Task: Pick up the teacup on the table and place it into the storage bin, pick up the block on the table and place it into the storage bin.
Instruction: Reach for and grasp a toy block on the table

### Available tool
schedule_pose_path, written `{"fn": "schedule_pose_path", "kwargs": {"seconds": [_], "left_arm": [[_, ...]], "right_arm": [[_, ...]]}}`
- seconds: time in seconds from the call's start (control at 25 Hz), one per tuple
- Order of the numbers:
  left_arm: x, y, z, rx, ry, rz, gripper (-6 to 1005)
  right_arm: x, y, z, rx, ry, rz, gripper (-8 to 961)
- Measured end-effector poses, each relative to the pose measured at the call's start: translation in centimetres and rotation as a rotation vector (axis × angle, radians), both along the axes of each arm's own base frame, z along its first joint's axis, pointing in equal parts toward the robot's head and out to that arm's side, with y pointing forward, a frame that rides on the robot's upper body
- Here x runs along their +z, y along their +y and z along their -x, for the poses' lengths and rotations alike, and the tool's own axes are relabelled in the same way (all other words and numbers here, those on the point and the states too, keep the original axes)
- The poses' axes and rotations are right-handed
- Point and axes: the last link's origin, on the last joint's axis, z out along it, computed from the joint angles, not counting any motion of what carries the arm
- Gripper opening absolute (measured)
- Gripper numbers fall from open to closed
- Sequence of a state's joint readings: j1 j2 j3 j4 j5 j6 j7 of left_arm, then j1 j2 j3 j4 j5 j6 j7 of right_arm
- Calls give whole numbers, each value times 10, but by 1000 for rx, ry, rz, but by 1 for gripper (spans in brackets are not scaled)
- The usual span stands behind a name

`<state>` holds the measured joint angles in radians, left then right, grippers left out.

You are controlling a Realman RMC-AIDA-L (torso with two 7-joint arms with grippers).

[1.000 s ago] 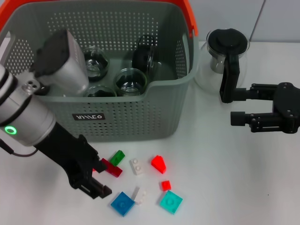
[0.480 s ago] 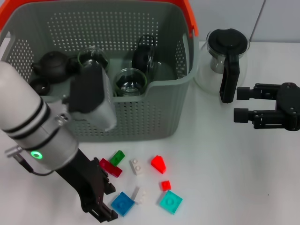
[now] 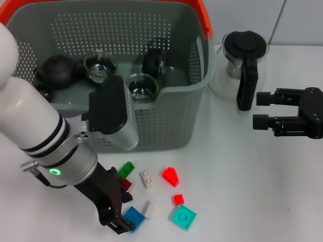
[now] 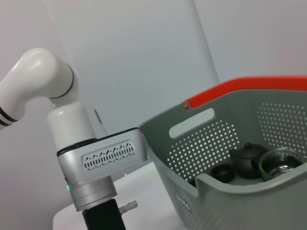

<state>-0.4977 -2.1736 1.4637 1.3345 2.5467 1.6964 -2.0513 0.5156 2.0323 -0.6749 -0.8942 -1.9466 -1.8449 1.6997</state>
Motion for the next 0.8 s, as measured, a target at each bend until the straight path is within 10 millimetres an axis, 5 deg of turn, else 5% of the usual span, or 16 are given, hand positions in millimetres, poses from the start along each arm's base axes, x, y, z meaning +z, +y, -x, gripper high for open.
{"fn": "schedule_pose_path", "kwargs": {"seconds": [0.8], "left_arm": [[-3,-11,-10,30,15,89,626]], "right_arm": [[3,4,2,6,-8,-7,821]]}}
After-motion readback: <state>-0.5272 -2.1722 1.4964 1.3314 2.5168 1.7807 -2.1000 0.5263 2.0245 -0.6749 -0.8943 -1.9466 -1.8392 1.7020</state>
